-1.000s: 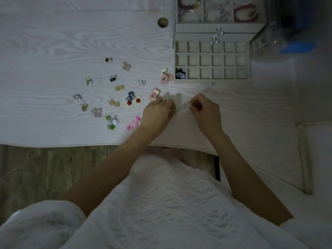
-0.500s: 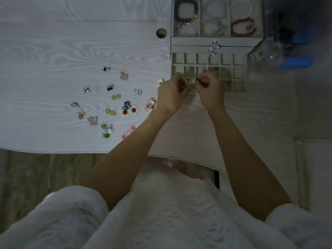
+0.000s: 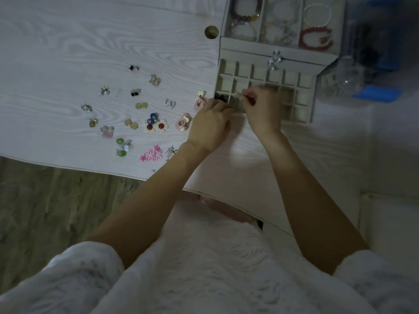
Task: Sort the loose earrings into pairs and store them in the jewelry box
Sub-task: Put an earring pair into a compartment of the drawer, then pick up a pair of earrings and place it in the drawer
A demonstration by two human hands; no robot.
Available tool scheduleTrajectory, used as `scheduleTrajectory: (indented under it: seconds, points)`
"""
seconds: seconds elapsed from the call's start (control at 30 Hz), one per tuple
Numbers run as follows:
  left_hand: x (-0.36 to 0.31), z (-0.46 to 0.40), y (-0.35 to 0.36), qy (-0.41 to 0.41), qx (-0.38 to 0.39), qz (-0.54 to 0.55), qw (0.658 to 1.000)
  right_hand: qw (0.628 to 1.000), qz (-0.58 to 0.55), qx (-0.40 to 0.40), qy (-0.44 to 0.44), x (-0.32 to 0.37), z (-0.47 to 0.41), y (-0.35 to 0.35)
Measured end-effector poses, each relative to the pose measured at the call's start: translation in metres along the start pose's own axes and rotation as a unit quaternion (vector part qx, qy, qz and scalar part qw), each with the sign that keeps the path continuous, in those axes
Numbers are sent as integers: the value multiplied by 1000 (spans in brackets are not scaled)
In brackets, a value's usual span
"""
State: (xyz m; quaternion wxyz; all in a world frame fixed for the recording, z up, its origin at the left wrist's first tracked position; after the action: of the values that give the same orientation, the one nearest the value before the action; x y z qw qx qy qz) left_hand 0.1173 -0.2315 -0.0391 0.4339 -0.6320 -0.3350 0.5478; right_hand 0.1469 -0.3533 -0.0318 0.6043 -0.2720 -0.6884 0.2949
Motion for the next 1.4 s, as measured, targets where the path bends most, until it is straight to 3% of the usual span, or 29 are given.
scheduleTrajectory:
  seconds: [0.23, 0.37, 0.47, 0.63, 0.7, 0.9, 1.03, 1.4]
  points:
    - [1, 9, -8, -17, -16, 73, 997, 989, 89, 69, -92, 11, 2, 2]
    - [21, 34, -46, -134, -82, 168, 973, 979, 80, 42, -181, 35, 25, 2]
    - [58, 71, -70, -229, -119, 231, 938, 968, 82, 95, -217, 51, 49, 30]
    - [113, 124, -52, -279, -17, 81, 957, 941, 25, 249, -227, 70, 82, 82]
    - [119, 137, -39, -278, 11, 46, 959, 935, 27, 272, -225, 77, 86, 97]
    - [112, 136, -17, -250, 18, -60, 966, 927, 32, 281, -246, 95, 81, 116]
    - [107, 133, -22, -291, -12, -23, 956, 930, 30, 267, -250, 91, 74, 112]
    - [96, 125, -24, -261, -42, 8, 964, 952, 48, 222, -207, 64, 78, 90]
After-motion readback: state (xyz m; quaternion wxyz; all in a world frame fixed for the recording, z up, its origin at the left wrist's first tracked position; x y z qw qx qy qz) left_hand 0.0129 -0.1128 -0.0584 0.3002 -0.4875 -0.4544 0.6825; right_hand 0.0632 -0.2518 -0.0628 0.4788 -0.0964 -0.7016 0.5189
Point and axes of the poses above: each hand's wrist, its own z-axis away from the middle knuckle, its own y-axis out of the palm, x = y × z, the point moved 5 cm from there along -z, towards the middle knuckle, and after that the axes turned 14 degrees about -y, right-handed, at the moved point
